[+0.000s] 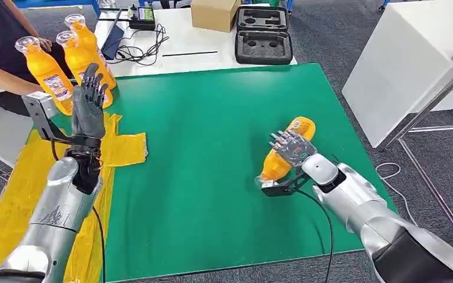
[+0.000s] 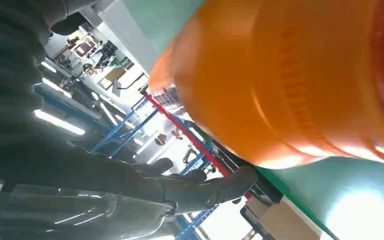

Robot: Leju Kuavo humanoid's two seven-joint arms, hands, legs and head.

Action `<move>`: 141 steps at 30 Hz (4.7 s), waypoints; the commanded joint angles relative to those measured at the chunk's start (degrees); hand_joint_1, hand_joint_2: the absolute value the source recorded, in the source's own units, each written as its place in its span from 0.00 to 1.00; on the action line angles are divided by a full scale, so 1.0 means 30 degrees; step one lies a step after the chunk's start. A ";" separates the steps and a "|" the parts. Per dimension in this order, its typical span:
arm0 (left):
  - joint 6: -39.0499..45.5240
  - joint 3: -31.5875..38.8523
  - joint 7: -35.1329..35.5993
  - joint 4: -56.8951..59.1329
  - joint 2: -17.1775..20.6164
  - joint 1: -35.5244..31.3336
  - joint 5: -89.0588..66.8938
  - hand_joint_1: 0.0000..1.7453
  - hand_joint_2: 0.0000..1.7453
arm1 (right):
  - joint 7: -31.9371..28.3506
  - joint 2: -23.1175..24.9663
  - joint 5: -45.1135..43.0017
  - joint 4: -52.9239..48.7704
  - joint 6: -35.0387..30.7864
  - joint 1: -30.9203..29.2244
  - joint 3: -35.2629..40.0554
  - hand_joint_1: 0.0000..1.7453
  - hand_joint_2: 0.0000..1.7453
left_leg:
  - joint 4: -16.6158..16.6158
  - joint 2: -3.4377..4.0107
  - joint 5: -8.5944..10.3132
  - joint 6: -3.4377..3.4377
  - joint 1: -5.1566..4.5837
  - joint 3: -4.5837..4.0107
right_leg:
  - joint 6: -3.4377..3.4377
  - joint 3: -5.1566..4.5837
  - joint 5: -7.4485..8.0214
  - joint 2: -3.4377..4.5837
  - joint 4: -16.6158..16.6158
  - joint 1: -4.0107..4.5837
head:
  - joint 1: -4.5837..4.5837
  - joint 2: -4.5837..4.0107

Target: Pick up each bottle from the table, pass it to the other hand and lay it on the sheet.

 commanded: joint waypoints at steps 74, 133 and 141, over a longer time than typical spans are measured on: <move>-0.0198 -0.0918 0.0571 -0.0131 -0.0842 -0.0737 -0.0193 0.00 0.00 | 0.1917 0.3021 -0.4355 0.2520 0.0952 0.1169 -0.6178 1.00 1.00 | 0.0001 0.0028 -0.0009 -0.0018 0.0017 0.0079 | -0.0027 0.0055 -0.0008 0.0021 -0.0010 0.0016 | 0.0001 0.0000; 0.0524 0.0114 0.0045 -0.2015 0.1014 0.1938 0.1189 0.00 0.00 | -0.0829 -0.2315 -0.6578 -0.2015 0.4687 -0.3090 -0.7362 0.00 0.00 | 0.0030 -0.0060 -0.0054 -0.0036 0.0028 0.0103 | -0.0055 0.0116 -0.0040 -0.0026 0.0013 0.0035 | 0.0007 0.0000; 0.0647 0.0055 0.0099 -0.2212 0.1136 0.1735 0.1809 0.00 0.00 | -0.4327 -0.3295 -0.5416 0.0660 0.5465 -0.3584 -0.5355 0.00 1.00 | 0.0035 -0.0063 -0.0044 -0.0027 0.0019 0.0069 | -0.0049 0.0080 -0.0033 -0.0025 0.0026 0.0023 | -0.0007 0.0007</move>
